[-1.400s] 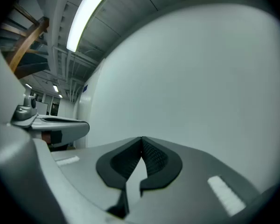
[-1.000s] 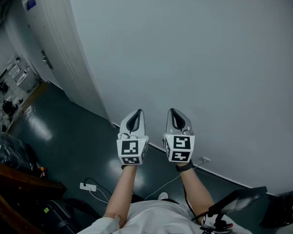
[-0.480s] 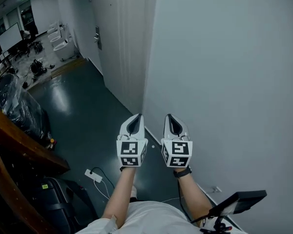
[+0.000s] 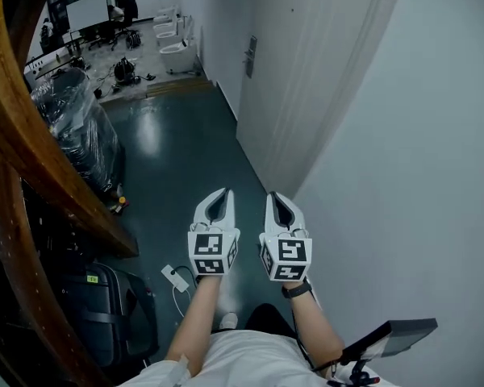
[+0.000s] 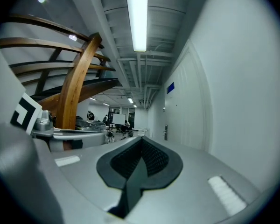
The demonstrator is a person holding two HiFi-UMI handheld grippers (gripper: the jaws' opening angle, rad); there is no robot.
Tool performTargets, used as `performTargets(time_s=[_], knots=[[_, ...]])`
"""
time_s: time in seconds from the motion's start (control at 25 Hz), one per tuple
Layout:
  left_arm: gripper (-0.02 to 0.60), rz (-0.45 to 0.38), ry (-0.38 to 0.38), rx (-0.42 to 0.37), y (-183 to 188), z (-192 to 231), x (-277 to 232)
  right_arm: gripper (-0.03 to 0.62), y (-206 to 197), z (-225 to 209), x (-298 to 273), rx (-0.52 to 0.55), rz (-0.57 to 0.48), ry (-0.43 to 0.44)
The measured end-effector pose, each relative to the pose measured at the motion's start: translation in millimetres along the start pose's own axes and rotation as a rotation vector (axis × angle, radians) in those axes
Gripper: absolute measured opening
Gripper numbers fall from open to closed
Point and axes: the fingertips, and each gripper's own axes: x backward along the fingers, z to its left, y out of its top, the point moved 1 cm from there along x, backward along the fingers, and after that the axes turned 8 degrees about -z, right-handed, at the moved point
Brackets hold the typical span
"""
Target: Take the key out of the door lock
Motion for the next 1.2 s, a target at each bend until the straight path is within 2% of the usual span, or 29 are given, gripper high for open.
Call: performTargets(time_s=[0.2, 0.36, 0.48, 0.6, 0.8, 0.92, 1.04, 1.2], knots=[[0.002, -0.02, 0.084, -0.007, -4, 48, -11, -0.008, -9, 30, -53, 0.0, -0.013, 0.107], [0.0, 0.013, 0.153, -0.031, -18, 88, -42, -0.008, -28, 37, -110, -0.038, 0.006, 0.169], [0.002, 0.036, 0.201, -0.085, -24, 111, -82, -0.008, -34, 29, -157, -0.05, 0.001, 0.213], [0.002, 0.042, 0.212, -0.143, -23, 119, -128, -0.008, -27, 10, -202, -0.06, -0.025, 0.241], [0.002, 0.041, 0.232, -0.147, -20, 127, -180, -0.008, -20, -7, -263, -0.088, -0.039, 0.305], [0.002, 0.043, 0.275, -0.178, -18, 151, -190, -0.005, -25, 7, -296, -0.11, -0.04, 0.362], [0.002, 0.055, 0.335, -0.178, -22, 185, -192, 0.014, -37, 29, -323, -0.141, -0.009, 0.429], [0.002, 0.048, 0.38, -0.179, -24, 230, -203, 0.015, -50, 52, -367, -0.168, 0.017, 0.465]])
